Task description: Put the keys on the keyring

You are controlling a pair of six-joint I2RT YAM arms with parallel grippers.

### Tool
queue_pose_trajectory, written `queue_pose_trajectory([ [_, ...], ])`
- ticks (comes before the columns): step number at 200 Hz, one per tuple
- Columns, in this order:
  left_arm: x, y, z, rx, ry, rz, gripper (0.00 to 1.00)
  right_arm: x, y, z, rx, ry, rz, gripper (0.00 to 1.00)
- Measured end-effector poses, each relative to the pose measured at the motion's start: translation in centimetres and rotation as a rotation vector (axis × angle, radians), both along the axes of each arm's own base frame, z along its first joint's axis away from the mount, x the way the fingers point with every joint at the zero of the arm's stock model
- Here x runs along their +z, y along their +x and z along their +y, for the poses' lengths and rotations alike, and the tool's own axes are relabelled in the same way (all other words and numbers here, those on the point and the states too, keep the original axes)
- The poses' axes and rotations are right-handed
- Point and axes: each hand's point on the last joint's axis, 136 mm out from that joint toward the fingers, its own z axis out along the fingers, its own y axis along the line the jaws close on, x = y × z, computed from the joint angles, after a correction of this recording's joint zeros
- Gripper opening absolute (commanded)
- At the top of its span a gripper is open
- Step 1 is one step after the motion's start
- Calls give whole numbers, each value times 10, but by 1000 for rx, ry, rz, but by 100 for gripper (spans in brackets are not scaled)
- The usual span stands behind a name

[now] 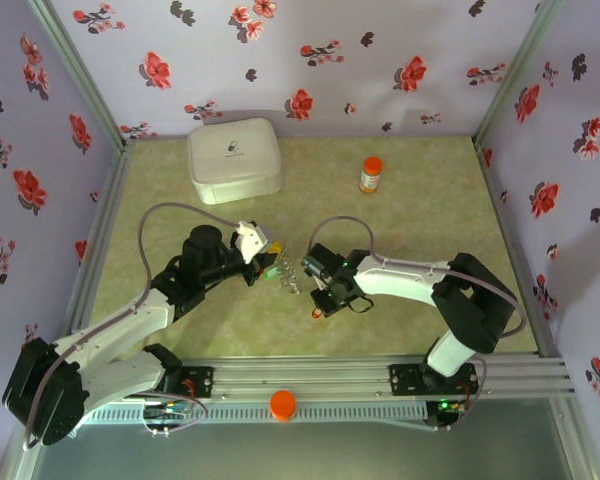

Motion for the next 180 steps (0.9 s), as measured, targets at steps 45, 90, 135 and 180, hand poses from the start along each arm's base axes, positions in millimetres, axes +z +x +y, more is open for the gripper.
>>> queue_pose_trajectory([
  [45,0,0,0,0,0,0,0,2,2,1,-1,2,-5,14],
  [90,0,0,0,0,0,0,0,3,2,2,-1,3,-6,12],
  [135,0,0,0,0,0,0,0,3,2,2,-1,4,-6,11],
  [180,0,0,0,0,0,0,0,2,1,1,0,-4,-1,11],
])
